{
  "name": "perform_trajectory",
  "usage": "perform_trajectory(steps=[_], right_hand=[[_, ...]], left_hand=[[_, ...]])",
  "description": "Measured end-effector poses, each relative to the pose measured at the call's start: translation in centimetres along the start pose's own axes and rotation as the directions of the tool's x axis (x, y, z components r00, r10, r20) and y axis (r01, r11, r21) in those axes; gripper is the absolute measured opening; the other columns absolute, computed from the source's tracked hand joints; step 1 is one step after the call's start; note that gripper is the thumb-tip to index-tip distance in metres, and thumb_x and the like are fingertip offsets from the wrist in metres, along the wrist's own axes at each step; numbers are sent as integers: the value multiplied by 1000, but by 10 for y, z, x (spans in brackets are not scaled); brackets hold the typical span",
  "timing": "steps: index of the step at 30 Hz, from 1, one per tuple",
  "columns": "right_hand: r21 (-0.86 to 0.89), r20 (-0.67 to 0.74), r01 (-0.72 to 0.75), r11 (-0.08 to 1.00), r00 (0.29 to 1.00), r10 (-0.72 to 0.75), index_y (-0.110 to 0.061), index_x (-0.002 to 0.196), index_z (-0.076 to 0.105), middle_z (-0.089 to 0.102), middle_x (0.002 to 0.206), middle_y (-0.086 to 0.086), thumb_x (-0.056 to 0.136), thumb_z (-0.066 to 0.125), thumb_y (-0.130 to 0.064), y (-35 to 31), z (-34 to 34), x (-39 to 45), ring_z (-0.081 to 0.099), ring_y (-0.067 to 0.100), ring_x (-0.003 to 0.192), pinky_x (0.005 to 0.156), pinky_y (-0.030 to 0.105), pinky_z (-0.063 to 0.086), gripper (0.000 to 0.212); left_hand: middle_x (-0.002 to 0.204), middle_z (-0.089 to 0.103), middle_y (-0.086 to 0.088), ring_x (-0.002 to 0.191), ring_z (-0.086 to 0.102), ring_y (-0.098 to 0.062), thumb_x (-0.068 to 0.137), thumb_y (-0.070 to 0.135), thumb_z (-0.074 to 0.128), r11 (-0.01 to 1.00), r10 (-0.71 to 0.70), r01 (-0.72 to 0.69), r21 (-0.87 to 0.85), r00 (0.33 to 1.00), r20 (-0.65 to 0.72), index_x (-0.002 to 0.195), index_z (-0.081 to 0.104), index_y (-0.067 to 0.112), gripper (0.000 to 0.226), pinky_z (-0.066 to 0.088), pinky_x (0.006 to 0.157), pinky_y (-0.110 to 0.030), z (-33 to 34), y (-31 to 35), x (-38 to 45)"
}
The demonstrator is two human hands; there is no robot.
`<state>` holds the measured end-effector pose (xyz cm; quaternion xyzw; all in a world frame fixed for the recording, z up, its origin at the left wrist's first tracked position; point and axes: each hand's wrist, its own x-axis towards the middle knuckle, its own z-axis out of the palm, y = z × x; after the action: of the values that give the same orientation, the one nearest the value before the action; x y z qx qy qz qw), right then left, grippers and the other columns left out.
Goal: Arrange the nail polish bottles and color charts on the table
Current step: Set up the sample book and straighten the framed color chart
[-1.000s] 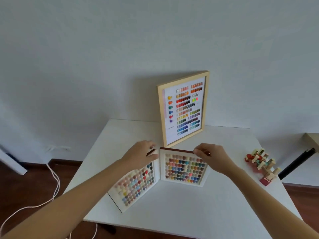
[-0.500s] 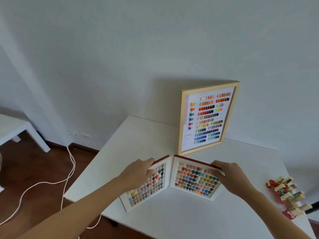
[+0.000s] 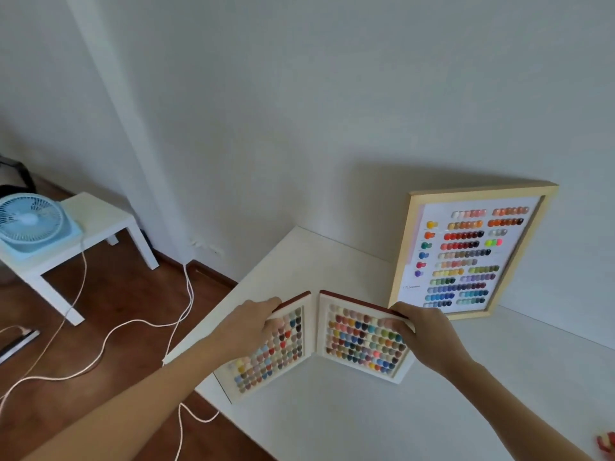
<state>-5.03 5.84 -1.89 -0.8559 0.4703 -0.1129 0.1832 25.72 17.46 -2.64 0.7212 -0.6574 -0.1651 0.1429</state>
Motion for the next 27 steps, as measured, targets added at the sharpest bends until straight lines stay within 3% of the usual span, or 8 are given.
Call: perform_trajectory(steps=[6,10,15,21,27], right_hand=[[67,8,59,996,998,-59,-21,102,63,72,97,-5,93,54,-28,-43,16,66,63,7,72,63,8,42,15],[64,3,75,995,997,-76,-19,103,64,72,99,-3,93,54,-30,-68,27,107,67,12,77,67,13,48,18],[51,4,70,996,998,-70,-18,103,64,72,99,0,94,53,-29,-95,35,159,66,13,76,67,15,47,18],[39,5,27,999,1000,-27,-18,103,62,71,94,0,95,52,-28,-117,45,204,66,11,65,54,14,41,16],[39,-9,-8,999,1000,8,-17,106,63,72,97,1,95,52,-28,-122,55,229,66,14,67,59,18,47,19]], left_hand=[[114,67,3,91,69,-17,97,33,46,997,-76,76,-9,997,3,125,47,22,30,59,83,-33,-30,-53,21],[100,70,4,79,70,-13,96,32,48,996,-84,84,-14,996,-3,106,48,24,13,60,70,-27,-49,-88,46],[89,65,9,61,64,-4,97,29,46,994,-112,111,-16,994,-21,93,43,27,5,47,50,-12,-67,-121,82],[98,70,-2,70,66,-11,97,26,47,992,-124,124,1,990,-73,97,45,22,5,55,59,-22,-75,-151,117],[97,69,-2,74,68,-14,97,28,46,991,-130,131,11,988,-81,97,46,20,8,57,64,-25,-76,-164,138]])
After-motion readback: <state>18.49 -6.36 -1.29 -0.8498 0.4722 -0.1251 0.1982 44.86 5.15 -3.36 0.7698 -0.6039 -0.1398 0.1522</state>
